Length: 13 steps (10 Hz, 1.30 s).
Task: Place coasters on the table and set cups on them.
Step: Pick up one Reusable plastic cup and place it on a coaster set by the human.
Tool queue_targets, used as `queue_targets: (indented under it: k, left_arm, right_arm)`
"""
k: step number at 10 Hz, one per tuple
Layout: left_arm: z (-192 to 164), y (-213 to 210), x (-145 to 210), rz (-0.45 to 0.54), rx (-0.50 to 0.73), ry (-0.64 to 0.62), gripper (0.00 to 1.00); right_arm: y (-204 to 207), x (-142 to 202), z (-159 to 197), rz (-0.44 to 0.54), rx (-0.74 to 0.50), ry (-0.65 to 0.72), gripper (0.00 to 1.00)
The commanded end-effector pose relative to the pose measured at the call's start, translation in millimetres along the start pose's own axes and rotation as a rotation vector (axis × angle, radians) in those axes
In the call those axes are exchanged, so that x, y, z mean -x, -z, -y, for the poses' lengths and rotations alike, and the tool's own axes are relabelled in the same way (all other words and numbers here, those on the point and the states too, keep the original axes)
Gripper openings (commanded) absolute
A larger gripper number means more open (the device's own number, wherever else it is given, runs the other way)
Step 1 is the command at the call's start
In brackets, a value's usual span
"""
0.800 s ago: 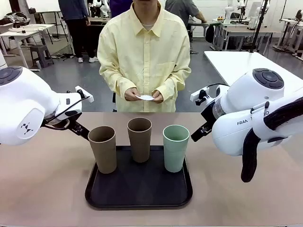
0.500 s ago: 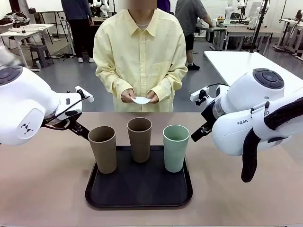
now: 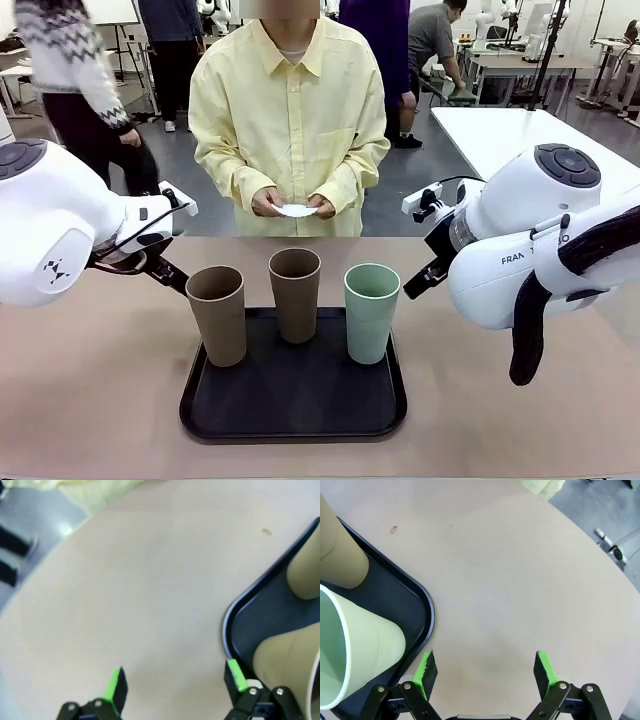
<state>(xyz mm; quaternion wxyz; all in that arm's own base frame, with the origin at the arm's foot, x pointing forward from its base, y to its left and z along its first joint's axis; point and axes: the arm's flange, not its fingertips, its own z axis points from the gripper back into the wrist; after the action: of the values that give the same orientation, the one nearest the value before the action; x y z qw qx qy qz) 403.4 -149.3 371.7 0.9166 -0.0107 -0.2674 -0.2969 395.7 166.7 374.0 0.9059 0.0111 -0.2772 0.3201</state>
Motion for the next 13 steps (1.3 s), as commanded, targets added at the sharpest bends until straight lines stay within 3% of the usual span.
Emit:
queue_targets:
  k: [1, 9, 11, 13]
  left_arm:
    - [0.0, 0.0, 0.0, 0.000, 0.000, 0.000, 1.00]
    - [0.0, 0.0, 0.0, 0.000, 0.000, 0.000, 1.00]
    - [-31.8, -33.2, -0.9, -0.031, -0.117, 0.114, 1.00]
    - [-43.1, -85.3, 4.7, -0.050, -0.107, 0.159, 1.00]
  right_arm:
    - [0.0, 0.0, 0.0, 0.000, 0.000, 0.000, 1.00]
    - [0.0, 0.0, 0.0, 0.000, 0.000, 0.000, 1.00]
    - [-14.2, -1.8, 12.0, -0.016, -0.049, 0.062, 1.00]
    - [-48.4, 3.1, 15.2, -0.111, -0.050, 0.053, 1.00]
